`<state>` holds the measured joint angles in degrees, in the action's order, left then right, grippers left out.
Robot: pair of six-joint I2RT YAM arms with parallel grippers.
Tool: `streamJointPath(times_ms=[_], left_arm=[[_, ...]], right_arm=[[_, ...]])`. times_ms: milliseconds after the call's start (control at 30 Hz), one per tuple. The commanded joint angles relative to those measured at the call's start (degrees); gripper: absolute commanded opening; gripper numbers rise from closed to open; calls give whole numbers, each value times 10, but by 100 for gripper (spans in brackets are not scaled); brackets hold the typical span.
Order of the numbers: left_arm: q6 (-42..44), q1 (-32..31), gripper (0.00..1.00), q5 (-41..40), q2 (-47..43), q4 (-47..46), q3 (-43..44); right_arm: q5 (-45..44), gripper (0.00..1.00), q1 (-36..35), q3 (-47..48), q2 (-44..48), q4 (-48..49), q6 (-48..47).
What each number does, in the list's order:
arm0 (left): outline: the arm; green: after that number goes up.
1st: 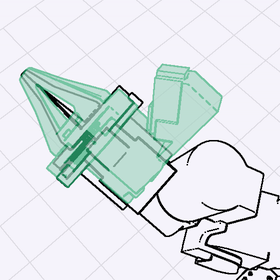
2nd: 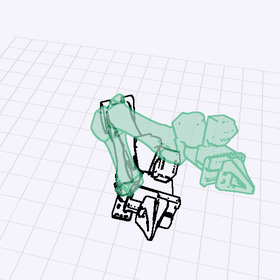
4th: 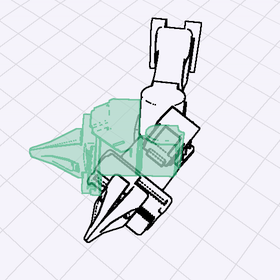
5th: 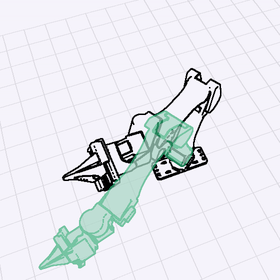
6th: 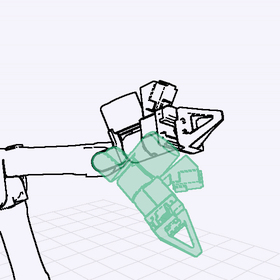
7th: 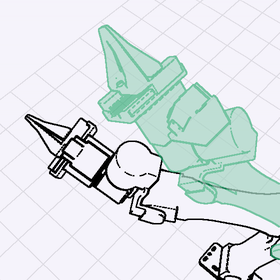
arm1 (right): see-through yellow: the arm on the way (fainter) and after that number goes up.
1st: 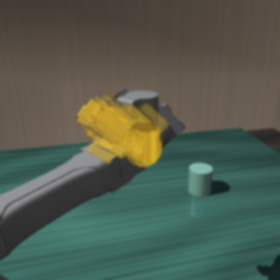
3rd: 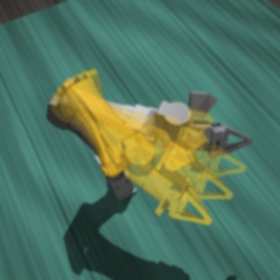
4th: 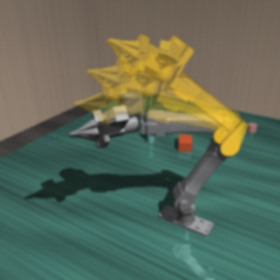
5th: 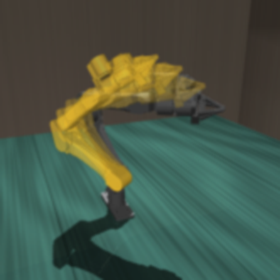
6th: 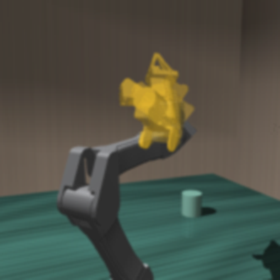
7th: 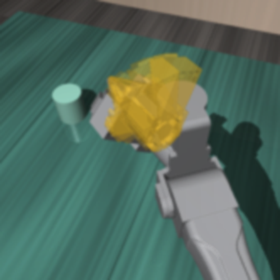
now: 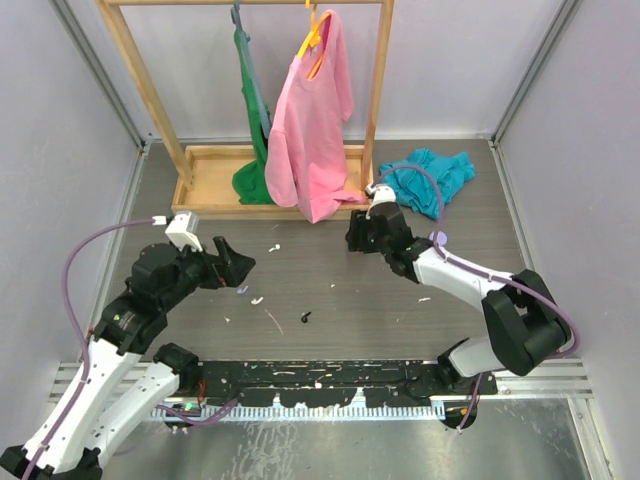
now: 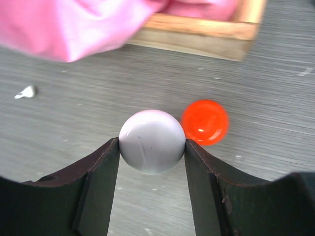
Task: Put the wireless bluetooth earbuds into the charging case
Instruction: Pick up the charging case at the center of the board.
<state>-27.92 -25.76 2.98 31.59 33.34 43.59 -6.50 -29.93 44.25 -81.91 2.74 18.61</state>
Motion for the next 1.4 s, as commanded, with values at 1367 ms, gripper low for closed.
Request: streamJointPath(times_ms=[1367], left_arm=[[-231,-17,61,109,97,-445,-172]], right_arm=[[46,56,-249,-112,-21,533,16]])
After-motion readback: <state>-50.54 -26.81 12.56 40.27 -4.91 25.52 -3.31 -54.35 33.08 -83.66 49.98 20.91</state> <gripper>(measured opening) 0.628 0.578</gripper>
